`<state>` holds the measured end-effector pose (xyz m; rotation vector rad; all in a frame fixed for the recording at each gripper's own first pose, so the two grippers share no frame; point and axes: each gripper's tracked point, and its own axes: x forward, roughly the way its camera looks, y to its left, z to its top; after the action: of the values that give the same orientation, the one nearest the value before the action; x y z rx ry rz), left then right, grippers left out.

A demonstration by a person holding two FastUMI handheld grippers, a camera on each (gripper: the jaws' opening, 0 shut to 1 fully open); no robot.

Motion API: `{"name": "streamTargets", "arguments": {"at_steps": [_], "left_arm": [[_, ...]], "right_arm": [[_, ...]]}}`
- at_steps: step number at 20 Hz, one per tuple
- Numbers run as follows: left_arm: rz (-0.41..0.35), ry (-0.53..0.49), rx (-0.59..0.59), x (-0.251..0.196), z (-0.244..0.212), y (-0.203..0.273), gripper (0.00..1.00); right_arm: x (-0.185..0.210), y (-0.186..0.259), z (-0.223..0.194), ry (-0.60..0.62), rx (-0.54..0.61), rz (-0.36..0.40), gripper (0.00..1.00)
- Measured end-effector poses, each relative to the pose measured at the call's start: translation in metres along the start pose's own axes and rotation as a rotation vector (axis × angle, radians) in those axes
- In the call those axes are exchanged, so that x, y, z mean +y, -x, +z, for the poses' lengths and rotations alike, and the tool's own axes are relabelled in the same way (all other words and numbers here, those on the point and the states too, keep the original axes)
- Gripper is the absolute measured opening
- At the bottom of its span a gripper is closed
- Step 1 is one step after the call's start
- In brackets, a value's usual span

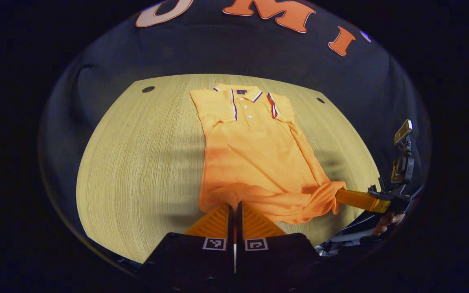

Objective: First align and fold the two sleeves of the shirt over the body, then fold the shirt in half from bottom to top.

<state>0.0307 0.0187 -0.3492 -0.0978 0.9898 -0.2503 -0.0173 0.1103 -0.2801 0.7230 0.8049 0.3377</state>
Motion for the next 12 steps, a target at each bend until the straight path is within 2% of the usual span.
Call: {"name": "streamTargets", "arguments": {"at_steps": [3,12], "left_arm": [[-0.005,-0.011,-0.032,0.002,0.018,0.003,0.02],[-0.051,-0.032,-0.152,0.002,0.116,0.000,0.02]], "right_arm": [[0.017,-0.001,0.031,-0.040,-0.050,0.061,0.02],[0.028,-0.003,0.127,-0.073,-0.198,0.086,0.01]]}}
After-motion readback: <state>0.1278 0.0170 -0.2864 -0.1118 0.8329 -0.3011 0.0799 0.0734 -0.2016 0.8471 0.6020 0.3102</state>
